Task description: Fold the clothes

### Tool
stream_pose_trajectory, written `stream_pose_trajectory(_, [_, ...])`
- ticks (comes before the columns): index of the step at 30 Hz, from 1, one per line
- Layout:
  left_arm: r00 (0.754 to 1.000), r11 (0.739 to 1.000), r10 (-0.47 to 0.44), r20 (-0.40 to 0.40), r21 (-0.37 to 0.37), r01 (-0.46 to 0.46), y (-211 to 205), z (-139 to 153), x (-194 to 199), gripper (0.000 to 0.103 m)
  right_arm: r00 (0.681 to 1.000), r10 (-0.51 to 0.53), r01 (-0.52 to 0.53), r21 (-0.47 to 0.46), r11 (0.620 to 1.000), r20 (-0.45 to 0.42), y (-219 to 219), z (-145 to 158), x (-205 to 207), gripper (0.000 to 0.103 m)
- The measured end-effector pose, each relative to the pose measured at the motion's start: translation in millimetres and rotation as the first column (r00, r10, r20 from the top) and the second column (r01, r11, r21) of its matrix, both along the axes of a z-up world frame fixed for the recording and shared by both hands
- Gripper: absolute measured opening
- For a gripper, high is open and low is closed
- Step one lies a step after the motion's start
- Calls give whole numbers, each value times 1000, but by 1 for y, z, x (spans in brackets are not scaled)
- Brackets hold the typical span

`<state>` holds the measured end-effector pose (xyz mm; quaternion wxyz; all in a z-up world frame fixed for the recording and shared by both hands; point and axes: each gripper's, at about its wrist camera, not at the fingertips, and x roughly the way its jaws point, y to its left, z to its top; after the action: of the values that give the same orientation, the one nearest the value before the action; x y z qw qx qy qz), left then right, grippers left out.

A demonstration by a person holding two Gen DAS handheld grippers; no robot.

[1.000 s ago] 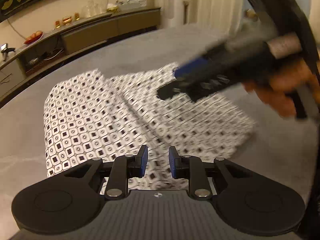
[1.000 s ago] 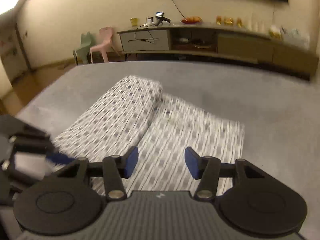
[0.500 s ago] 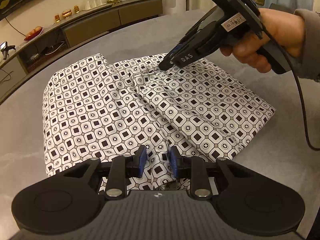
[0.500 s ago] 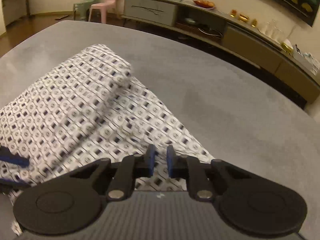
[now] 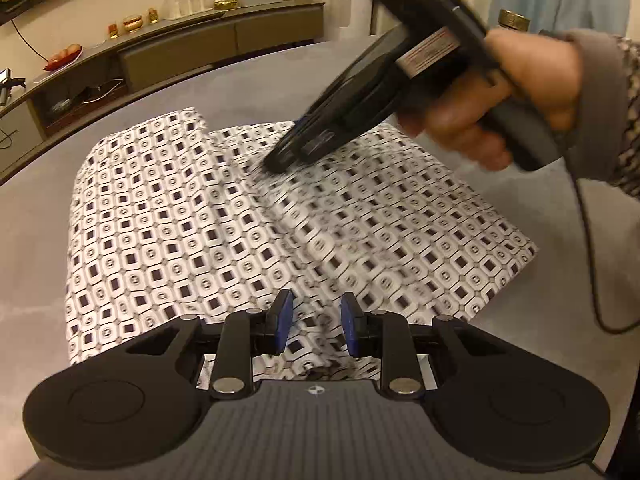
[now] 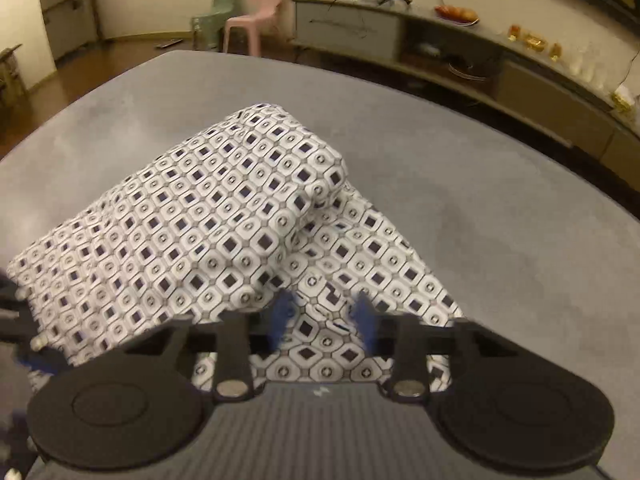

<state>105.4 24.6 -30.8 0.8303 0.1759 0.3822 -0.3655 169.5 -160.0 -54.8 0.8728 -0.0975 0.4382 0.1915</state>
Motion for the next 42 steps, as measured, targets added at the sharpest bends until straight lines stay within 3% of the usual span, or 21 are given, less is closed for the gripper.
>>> stream_pose_trajectory(4, [1000,1000,-2,16,31,2,-1,-3,-2,28,999,-44,45,-52,998,30,-4,0,-9,8])
stream_pose_trajectory(10, [1000,999,0,11,39,0,-1,-4,-1,29,990,-135,135,5,991,49,-25,1,-13,8])
stream_pose_trajectory(13, [1000,1000,-1,24,-17,2,2,12,-3,29,992,-114,115,-15,993,59,-21,-4,-18,22])
stream_pose_trajectory(14, [999,999,-7,39,-46,9,3,20,-5,29,988,-132,132,3,991,74,-27,3,-24,33])
stream_pose_trajectory(17, [997,982,-57,52,-175,65,0,38,-13,29,963,-230,210,142,967,140,-54,31,-54,36])
stream_pose_trajectory(20, [995,985,-96,-1,-143,95,-23,20,-12,29,967,-241,223,176,959,86,-63,21,-71,31])
stream_pose_trajectory(23, [996,996,-83,-13,-25,83,-43,-5,-11,29,963,-261,248,152,957,70,-70,4,-83,25])
stream_pose_trajectory(25, [997,996,-81,-17,-24,81,-41,-5,-11,29,957,-281,270,131,954,73,-75,-7,-91,24])
stream_pose_trajectory(28, [997,993,-82,13,-79,83,-33,7,-15,31,929,-366,351,185,918,55,-90,-1,-111,37])
stream_pose_trajectory(30, [1000,996,-26,11,-90,27,-24,9,-5,31,901,-432,413,236,880,34,-101,7,-126,60])
stream_pose_trajectory(33, [999,999,43,8,-20,-43,-19,-5,9,31,866,-497,488,297,821,-50,-107,-3,-153,62])
stream_pose_trajectory(35, [999,999,38,18,-4,-37,-18,-12,9,32,844,-526,530,328,782,-107,-108,-13,-171,62])
stream_pose_trajectory(42, [997,994,62,43,93,-66,1,-5,-10,32,854,-517,511,294,808,-64,-89,-11,-184,63])
